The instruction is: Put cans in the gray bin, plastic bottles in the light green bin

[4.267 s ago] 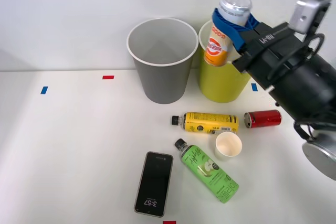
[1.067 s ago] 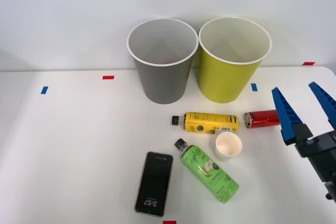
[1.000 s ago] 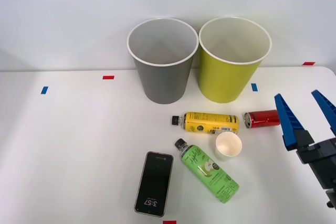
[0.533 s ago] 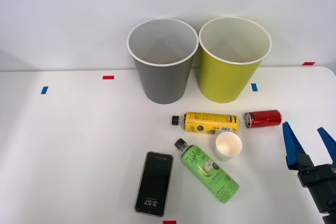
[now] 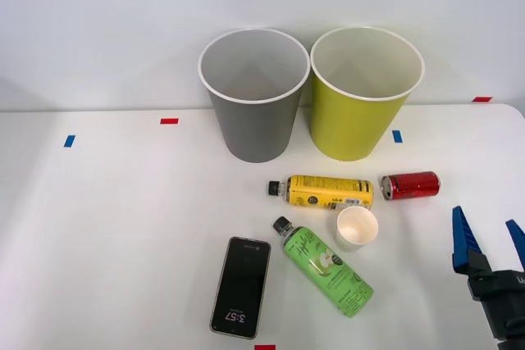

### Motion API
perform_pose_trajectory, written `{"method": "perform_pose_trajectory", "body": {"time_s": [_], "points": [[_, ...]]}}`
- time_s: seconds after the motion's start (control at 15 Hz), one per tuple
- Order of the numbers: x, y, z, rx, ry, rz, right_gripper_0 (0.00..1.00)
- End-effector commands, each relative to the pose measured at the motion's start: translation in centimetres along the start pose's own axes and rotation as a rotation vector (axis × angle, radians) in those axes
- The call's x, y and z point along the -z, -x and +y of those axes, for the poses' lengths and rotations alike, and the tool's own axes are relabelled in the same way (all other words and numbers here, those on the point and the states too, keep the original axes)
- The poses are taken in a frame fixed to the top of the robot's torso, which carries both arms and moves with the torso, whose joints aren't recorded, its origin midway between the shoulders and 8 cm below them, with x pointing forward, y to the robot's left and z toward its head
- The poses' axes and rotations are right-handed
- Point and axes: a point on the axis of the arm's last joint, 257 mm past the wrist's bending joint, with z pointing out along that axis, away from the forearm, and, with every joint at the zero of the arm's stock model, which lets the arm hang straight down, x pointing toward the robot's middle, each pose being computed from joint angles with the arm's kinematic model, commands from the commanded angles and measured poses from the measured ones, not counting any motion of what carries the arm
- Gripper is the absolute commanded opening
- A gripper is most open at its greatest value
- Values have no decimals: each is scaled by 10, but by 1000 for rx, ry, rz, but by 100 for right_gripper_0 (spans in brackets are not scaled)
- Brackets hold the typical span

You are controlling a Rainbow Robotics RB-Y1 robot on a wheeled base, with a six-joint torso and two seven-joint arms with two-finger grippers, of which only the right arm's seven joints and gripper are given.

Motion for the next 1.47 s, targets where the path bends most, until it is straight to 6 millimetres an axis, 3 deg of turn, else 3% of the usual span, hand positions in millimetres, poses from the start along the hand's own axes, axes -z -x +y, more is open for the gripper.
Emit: {"method": "perform_pose_trajectory", "body": {"time_s": [0.07,0.53,0.8,1.07,1.47], "points": [[7,-6,-1,-13,-52,-16,100],[13,-8,11,13,-22,-24,100],[49,-29,19,113,25,-39,100],[84,-46,13,380,30,1,100],[133,-85,32,388,60,140,100]]}}
